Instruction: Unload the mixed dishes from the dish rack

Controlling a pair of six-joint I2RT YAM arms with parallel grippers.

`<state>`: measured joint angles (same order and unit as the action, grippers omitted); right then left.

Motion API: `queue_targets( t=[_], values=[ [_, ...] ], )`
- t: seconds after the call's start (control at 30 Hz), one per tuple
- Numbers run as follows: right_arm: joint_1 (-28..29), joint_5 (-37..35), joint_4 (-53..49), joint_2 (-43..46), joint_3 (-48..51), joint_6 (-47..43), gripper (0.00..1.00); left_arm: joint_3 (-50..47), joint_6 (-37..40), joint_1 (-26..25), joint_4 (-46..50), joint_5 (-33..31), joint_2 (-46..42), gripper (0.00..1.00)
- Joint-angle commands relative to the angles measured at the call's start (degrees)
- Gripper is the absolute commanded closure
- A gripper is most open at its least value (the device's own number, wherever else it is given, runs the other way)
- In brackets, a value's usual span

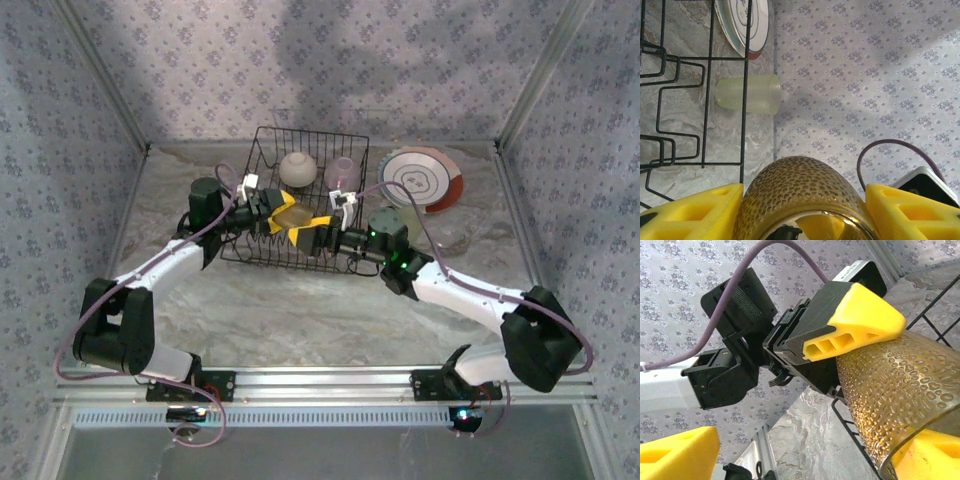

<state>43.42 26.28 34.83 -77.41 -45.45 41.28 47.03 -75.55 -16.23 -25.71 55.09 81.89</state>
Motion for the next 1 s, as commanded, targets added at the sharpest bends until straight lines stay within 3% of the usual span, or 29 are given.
queue_targets(
  t=[0.0, 0.83, 0.97],
  values=[
    [0.5, 2.4, 5.3, -0.6, -1.7, 2.2, 0.15, -0.1, 1.2, -0.3, -1.3, 1.4, -0.9, 0.42],
    [0.6, 3.2, 8.7, -3.2, -2.5, 6.0, 0.84, 0.1, 2.6, -0.3, 0.0, 1.2, -1.6, 0.41],
    [0.7, 3.4, 8.9, -3.7, -3.0, 6.4, 1.00, 0.1, 3.1, -0.3, 0.5, 1.2, -1.8, 0.36]
  ],
)
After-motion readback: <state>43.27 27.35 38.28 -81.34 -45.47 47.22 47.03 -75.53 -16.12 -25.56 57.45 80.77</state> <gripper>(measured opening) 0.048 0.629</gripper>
